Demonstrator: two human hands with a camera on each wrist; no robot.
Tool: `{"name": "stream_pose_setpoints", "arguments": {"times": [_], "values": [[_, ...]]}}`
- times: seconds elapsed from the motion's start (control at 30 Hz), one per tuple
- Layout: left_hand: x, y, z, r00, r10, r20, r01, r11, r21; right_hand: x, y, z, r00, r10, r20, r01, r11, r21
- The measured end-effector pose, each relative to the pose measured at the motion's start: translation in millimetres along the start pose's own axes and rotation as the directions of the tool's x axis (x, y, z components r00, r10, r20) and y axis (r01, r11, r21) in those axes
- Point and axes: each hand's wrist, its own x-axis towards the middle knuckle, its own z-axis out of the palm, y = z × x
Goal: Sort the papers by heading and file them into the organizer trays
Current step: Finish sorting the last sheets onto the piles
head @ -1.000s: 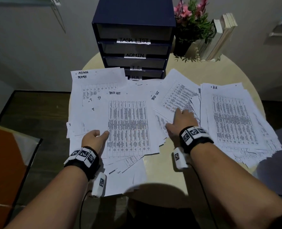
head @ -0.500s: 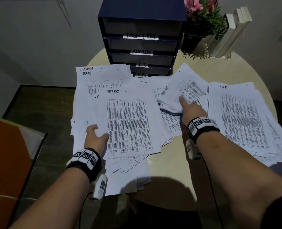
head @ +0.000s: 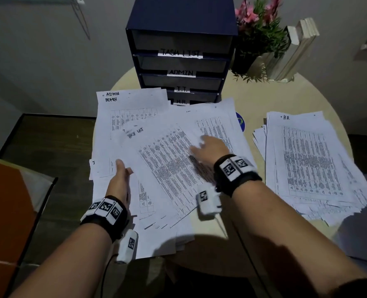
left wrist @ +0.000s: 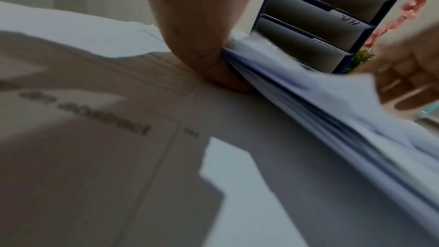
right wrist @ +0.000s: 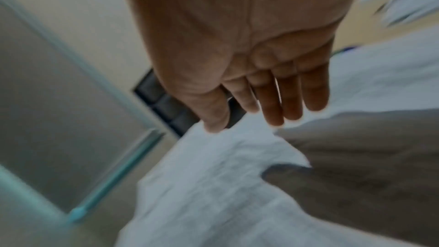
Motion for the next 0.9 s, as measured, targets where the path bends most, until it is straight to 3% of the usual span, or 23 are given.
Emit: {"name": "stream_pose_setpoints", "arguments": {"times": [0.07, 0.13, 0.2, 0.3, 0.4, 0.5, 0.57, 0.63, 0.7, 0.77, 0.87, 0.9], "values": [[-5, 0, 2, 0.998, 0.053, -0.046, -0.045, 0.987, 0.152, 15, 40, -14, 0.966, 0.176, -0.189, -0.195, 0.977, -0.089], [-7, -3, 1, 0.982, 0.184, -0.036, -0.161, 0.927, 0.339, 20, 69, -24, 0.925, 0.325, -0.197, -0.352, 0.928, -0.122], [-5, -8, -1, 0.966, 0.255, -0.035, -0.217, 0.88, 0.423, 23, 80, -24, 0.9, 0.395, -0.185, -0.423, 0.894, -0.148], [-1, -10, -4, 0.96, 0.278, -0.03, -0.24, 0.873, 0.425, 31, 76, -9, 0.894, 0.411, -0.179, -0.419, 0.908, -0.004], [-2, -7, -4, 0.961, 0.273, -0.037, -0.237, 0.887, 0.397, 28, 69, -6, 0.931, 0.34, -0.13, -0.327, 0.939, 0.109], [-15, -1, 2, 0.961, 0.276, -0.031, -0.254, 0.918, 0.303, 9, 63, -18, 0.943, 0.193, -0.272, -0.192, 0.981, 0.03], [-16, -1, 3, 0.958, 0.284, -0.034, -0.27, 0.938, 0.218, -12, 62, -27, 0.879, 0.044, -0.474, -0.117, 0.985, -0.126], [-15, -4, 4, 0.954, 0.296, -0.055, -0.285, 0.947, 0.148, -33, 60, -32, 0.751, -0.185, -0.634, 0.006, 0.962, -0.274], [-15, -6, 5, 0.965, 0.256, -0.062, -0.251, 0.965, 0.081, -53, 54, -37, 0.627, -0.346, -0.698, 0.148, 0.933, -0.329], [-17, -6, 6, 0.97, 0.225, -0.091, -0.21, 0.966, 0.151, -70, 43, -46, 0.551, -0.396, -0.735, 0.277, 0.917, -0.287], [-15, -6, 8, 0.973, 0.221, -0.067, -0.198, 0.947, 0.253, -92, 22, -66, 0.455, -0.358, -0.815, 0.447, 0.884, -0.139], [-13, -7, 10, 0.973, 0.225, -0.051, -0.206, 0.946, 0.252, -97, 16, -72, 0.449, -0.331, -0.83, 0.496, 0.865, -0.076]]}}
